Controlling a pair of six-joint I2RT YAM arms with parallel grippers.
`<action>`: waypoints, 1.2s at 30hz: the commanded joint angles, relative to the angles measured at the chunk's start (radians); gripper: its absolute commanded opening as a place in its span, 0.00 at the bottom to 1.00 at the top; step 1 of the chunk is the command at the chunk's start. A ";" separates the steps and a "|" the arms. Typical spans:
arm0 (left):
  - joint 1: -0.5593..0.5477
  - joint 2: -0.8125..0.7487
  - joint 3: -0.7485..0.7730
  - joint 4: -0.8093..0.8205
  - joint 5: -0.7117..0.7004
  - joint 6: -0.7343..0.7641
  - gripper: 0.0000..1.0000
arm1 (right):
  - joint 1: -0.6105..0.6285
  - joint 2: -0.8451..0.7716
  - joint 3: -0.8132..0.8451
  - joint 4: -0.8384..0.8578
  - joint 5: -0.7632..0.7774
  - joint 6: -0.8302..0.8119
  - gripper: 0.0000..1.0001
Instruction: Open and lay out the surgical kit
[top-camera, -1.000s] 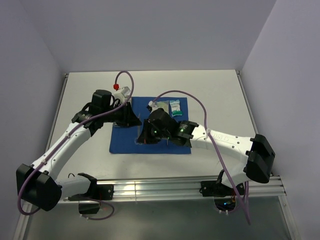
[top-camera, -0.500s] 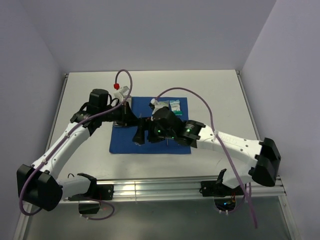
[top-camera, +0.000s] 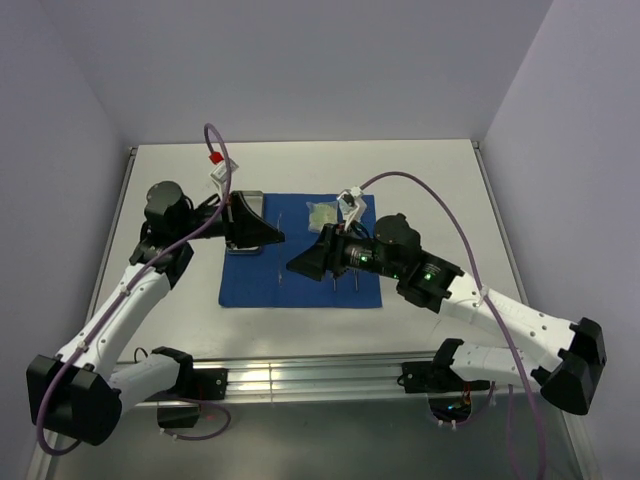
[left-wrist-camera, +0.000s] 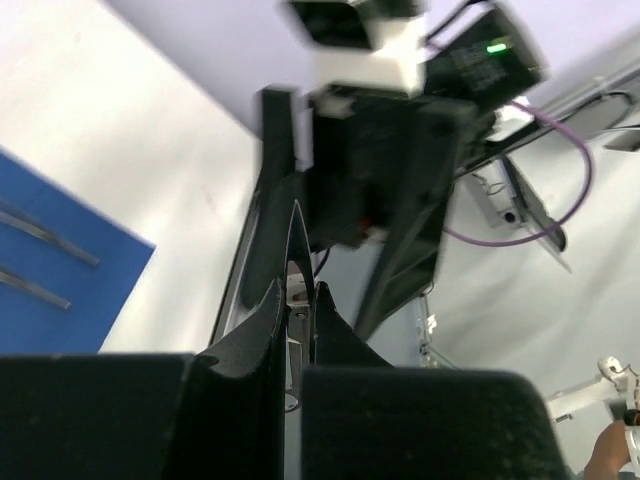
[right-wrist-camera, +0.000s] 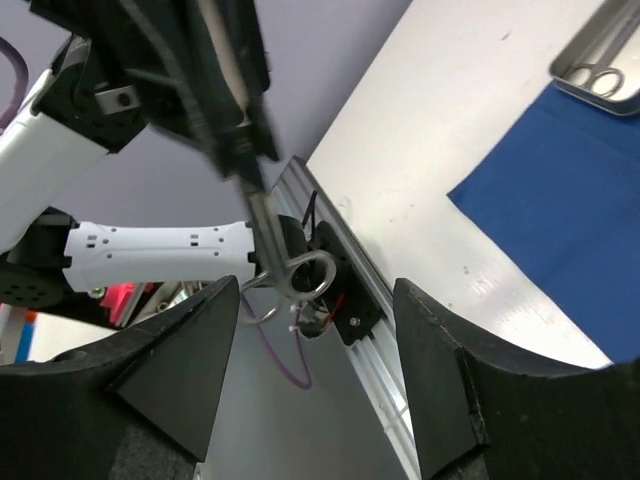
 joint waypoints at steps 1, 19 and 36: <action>-0.002 -0.033 -0.029 0.270 0.057 -0.181 0.00 | 0.000 0.036 0.004 0.176 -0.082 0.028 0.70; -0.002 -0.001 -0.147 0.757 0.024 -0.609 0.00 | 0.017 0.094 0.091 0.254 -0.152 0.012 0.51; -0.002 0.001 -0.134 0.668 0.009 -0.531 0.00 | 0.020 0.131 0.117 0.259 -0.200 0.026 0.30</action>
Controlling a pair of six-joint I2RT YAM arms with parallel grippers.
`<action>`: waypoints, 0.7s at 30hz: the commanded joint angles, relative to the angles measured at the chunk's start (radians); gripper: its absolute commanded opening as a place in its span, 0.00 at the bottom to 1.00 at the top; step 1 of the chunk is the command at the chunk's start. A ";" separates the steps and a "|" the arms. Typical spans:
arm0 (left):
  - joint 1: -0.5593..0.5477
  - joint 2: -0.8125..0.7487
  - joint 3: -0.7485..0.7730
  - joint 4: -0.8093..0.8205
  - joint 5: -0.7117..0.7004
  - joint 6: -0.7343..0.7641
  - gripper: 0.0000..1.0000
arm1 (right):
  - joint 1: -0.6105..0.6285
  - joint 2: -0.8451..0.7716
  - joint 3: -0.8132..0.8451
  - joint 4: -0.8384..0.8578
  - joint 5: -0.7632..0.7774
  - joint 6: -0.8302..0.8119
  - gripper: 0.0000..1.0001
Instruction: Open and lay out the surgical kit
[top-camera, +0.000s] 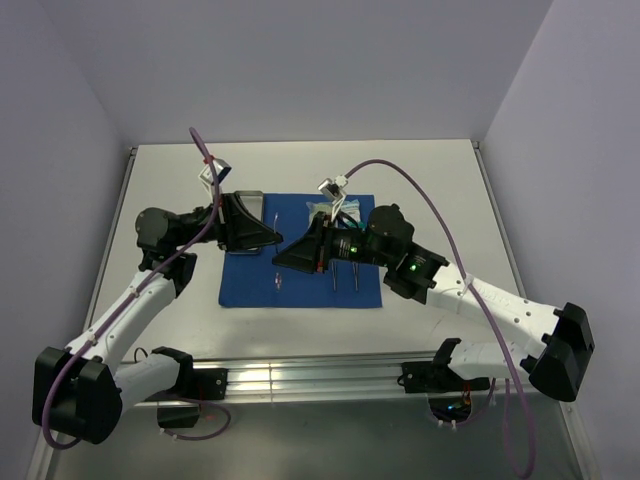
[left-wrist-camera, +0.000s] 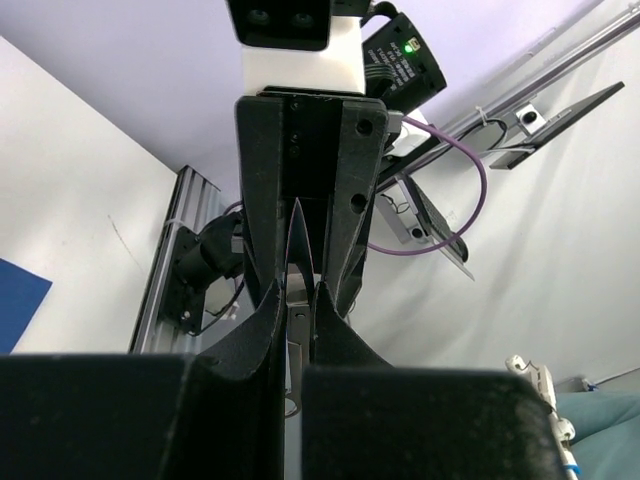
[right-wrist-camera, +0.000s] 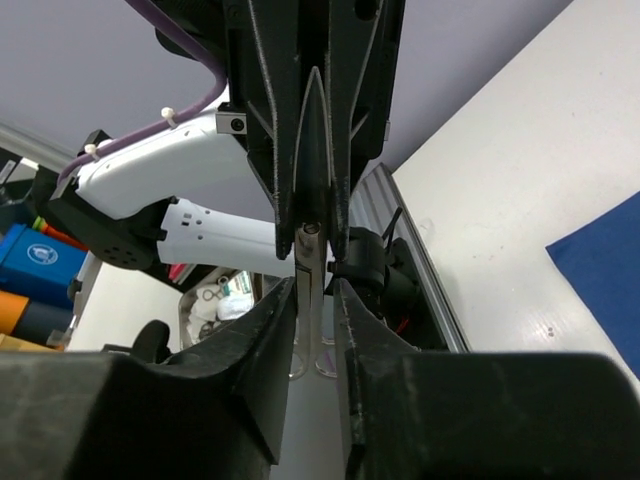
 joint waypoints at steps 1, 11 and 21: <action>-0.002 -0.004 0.021 -0.042 -0.014 0.056 0.00 | 0.005 0.007 0.050 0.017 -0.013 -0.012 0.28; 0.094 -0.017 0.225 -0.791 -0.213 0.573 0.89 | 0.006 0.017 0.096 -0.159 0.104 -0.021 0.00; 0.283 0.152 0.689 -1.397 -0.819 0.935 0.99 | 0.046 0.329 0.358 -0.742 0.493 0.045 0.00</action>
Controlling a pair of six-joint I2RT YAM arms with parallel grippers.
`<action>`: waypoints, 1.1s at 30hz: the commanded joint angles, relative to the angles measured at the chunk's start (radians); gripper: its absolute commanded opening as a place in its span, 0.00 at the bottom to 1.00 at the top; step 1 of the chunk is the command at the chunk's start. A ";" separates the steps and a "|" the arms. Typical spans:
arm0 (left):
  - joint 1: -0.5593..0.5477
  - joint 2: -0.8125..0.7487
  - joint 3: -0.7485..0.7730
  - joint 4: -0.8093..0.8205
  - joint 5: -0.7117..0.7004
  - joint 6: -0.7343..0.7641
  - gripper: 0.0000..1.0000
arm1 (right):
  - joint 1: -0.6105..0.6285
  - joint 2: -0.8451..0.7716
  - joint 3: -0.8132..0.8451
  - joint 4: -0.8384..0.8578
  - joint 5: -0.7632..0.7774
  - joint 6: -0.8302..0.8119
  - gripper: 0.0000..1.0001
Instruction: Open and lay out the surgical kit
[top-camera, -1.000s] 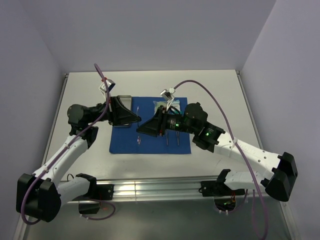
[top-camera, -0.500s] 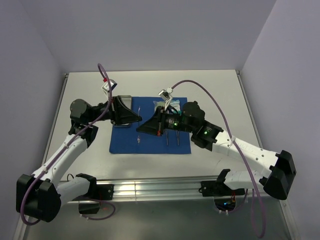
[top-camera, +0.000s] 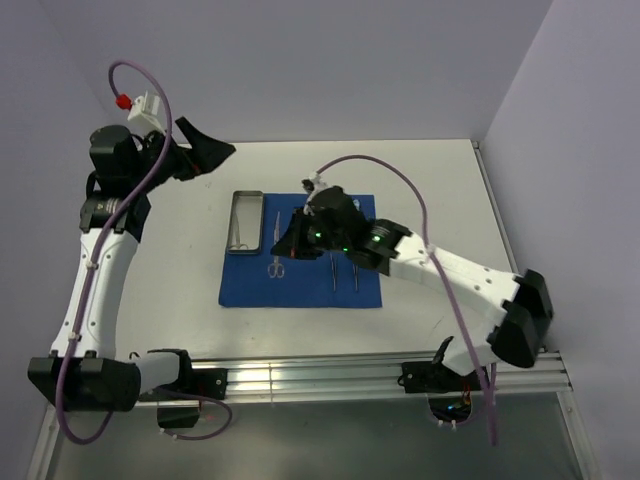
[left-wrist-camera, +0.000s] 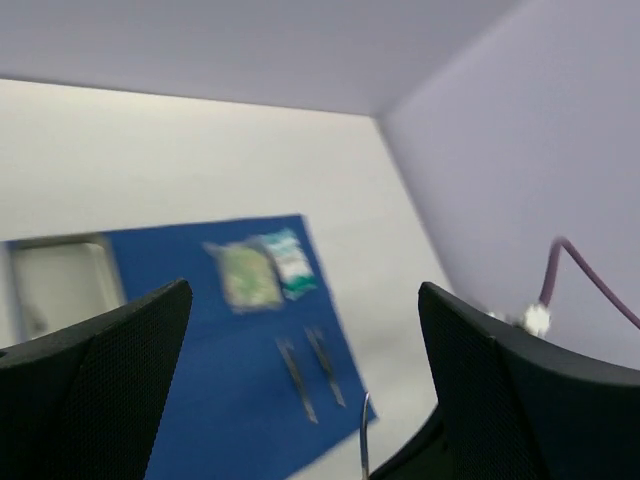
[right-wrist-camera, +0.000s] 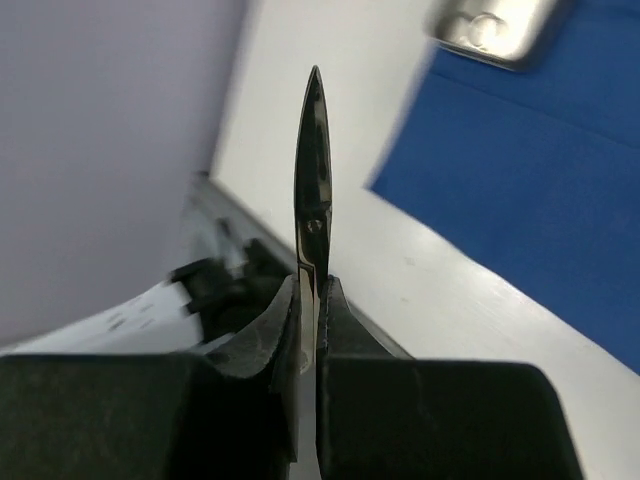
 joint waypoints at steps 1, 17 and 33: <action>0.031 0.094 0.138 -0.315 -0.287 0.207 0.99 | 0.037 0.172 0.156 -0.344 0.208 0.052 0.00; 0.093 0.036 -0.022 -0.329 -0.360 0.238 0.99 | 0.054 0.630 0.496 -0.684 0.417 0.142 0.00; 0.093 0.079 -0.066 -0.315 -0.304 0.215 0.99 | -0.001 0.815 0.595 -0.653 0.344 0.072 0.00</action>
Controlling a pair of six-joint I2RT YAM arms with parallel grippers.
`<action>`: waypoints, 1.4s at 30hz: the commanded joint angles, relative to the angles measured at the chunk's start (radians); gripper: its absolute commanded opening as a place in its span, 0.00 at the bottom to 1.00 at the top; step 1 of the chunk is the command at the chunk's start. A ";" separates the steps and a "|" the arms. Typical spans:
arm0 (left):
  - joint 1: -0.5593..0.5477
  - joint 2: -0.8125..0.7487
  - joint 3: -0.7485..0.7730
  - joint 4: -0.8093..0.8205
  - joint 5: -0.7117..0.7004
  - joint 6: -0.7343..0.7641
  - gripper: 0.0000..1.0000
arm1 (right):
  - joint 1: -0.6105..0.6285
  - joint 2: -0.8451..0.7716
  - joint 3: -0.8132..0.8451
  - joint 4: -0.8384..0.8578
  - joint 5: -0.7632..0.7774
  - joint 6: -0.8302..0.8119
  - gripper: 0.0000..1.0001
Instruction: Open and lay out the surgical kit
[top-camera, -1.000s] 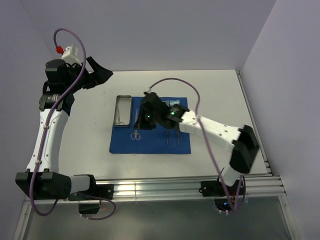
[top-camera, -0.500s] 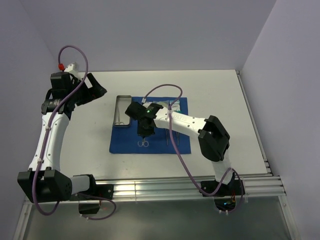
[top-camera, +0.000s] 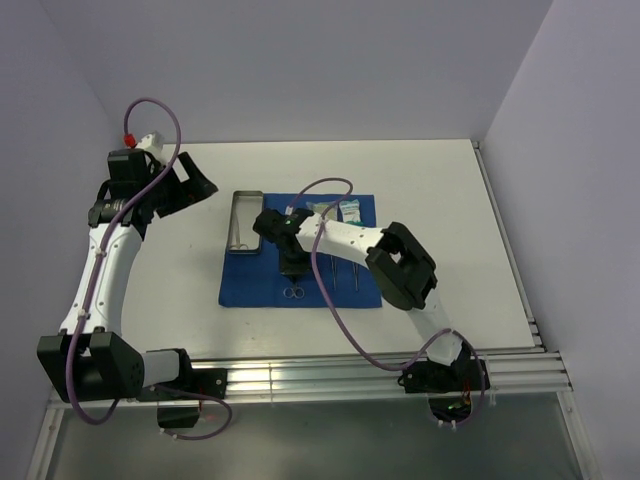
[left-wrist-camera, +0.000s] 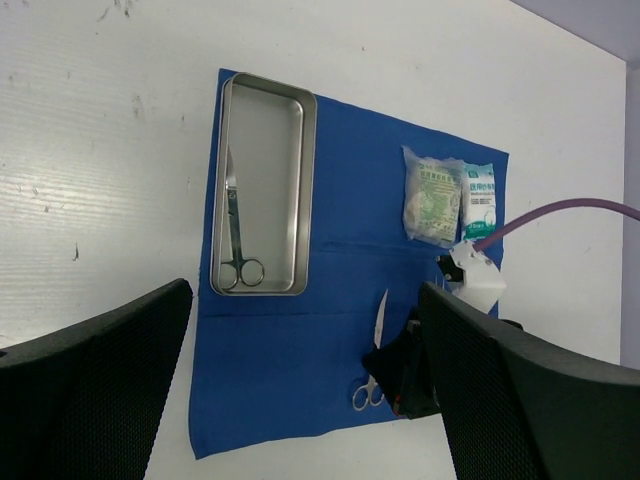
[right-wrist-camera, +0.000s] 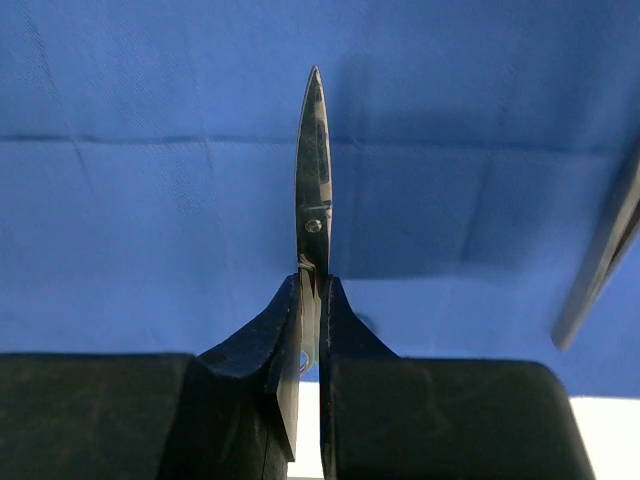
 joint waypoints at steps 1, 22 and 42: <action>0.000 -0.009 -0.007 0.016 0.022 0.011 0.99 | -0.009 0.024 0.092 -0.009 0.003 -0.017 0.00; 0.000 -0.003 -0.024 0.017 0.038 0.015 0.99 | -0.039 0.092 0.155 -0.055 -0.025 -0.042 0.00; 0.000 0.005 -0.044 0.029 0.054 0.006 0.99 | -0.049 0.122 0.158 -0.060 -0.011 -0.062 0.02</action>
